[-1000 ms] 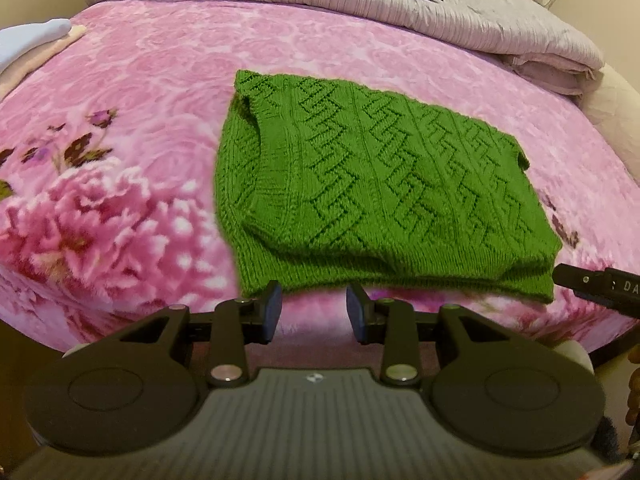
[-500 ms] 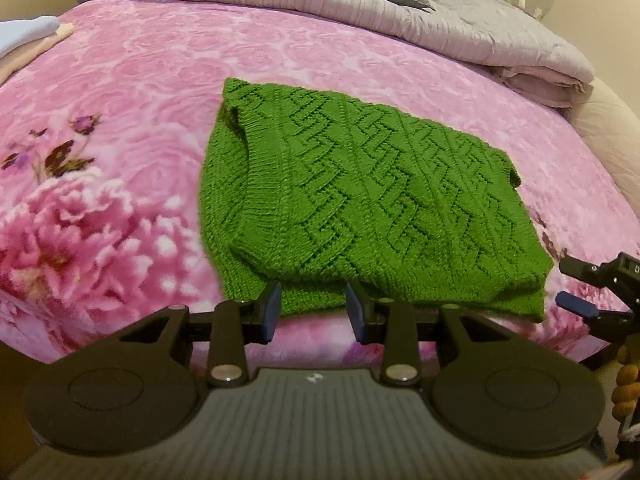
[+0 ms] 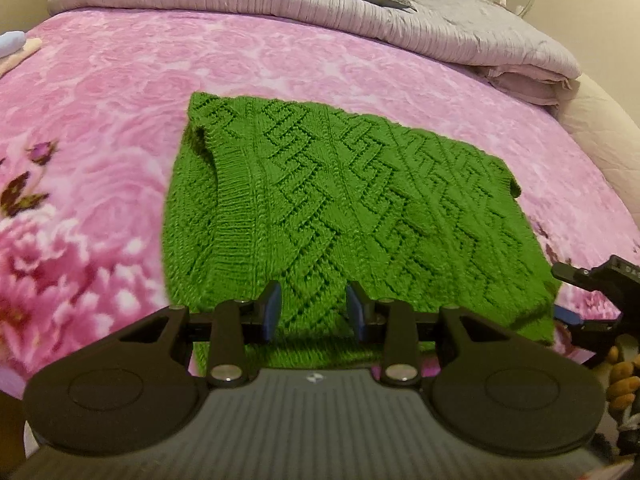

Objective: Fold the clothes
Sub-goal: 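Grasp the side edge of the folded sweater with the right gripper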

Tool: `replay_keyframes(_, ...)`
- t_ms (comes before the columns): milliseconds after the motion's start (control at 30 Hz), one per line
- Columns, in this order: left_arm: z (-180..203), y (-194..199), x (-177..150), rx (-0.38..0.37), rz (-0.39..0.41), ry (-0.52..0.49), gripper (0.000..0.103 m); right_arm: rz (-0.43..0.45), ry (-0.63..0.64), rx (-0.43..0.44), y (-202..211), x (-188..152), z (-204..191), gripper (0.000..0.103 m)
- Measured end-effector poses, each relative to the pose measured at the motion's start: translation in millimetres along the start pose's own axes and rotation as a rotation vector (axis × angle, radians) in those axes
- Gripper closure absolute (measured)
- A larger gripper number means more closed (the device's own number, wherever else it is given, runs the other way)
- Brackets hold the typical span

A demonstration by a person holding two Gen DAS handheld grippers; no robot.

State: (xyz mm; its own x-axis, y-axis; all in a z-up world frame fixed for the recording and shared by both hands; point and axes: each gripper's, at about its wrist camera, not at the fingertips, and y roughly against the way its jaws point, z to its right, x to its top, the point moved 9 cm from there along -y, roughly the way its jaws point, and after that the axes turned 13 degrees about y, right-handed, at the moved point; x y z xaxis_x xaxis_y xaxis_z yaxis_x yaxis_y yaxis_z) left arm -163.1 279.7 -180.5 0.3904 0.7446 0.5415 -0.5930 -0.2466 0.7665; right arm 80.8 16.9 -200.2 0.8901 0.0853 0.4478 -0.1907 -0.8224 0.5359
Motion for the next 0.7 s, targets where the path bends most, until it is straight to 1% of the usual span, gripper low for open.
replay_keyframes(100,-2,-10,-3,0.006,-0.011,-0.018,0.073,-0.001,-0.021,0.014,-2,1,2,0.043)
replay_keyframes(200,1,-5,1,0.008,-0.015,-0.024,0.074,-0.003,-0.047,0.035,0,3,4,0.043)
replay_keyframes(300,4,3,7,-0.033,0.008,-0.029,0.074,-0.016,-0.064,0.050,0,1,4,0.043)
replay_keyframes(333,5,3,7,-0.036,0.004,-0.041,0.074,-0.021,-0.070,0.054,0,0,4,0.043)
replay_keyframes(400,0,-8,-1,0.015,-0.036,-0.080,0.074,-0.033,-0.080,0.062,-1,-2,4,0.047)
replay_keyframes(433,-1,-9,-2,0.024,-0.037,-0.089,0.074,-0.034,-0.082,0.063,-1,-2,4,0.047)
replay_keyframes(533,1,-4,-2,0.011,-0.013,-0.095,0.076,-0.038,-0.078,0.068,-8,-1,0,0.047)
replay_keyframes(600,3,-1,1,-0.005,0.003,-0.093,0.076,-0.039,-0.077,0.069,-14,1,-1,0.053)
replay_keyframes(633,3,-2,2,-0.006,0.003,-0.093,0.076,-0.039,-0.081,0.070,-17,1,-1,0.055)
replay_keyframes(700,1,-7,1,-0.002,-0.008,-0.094,0.076,-0.034,-0.094,0.075,-22,0,-1,0.063)
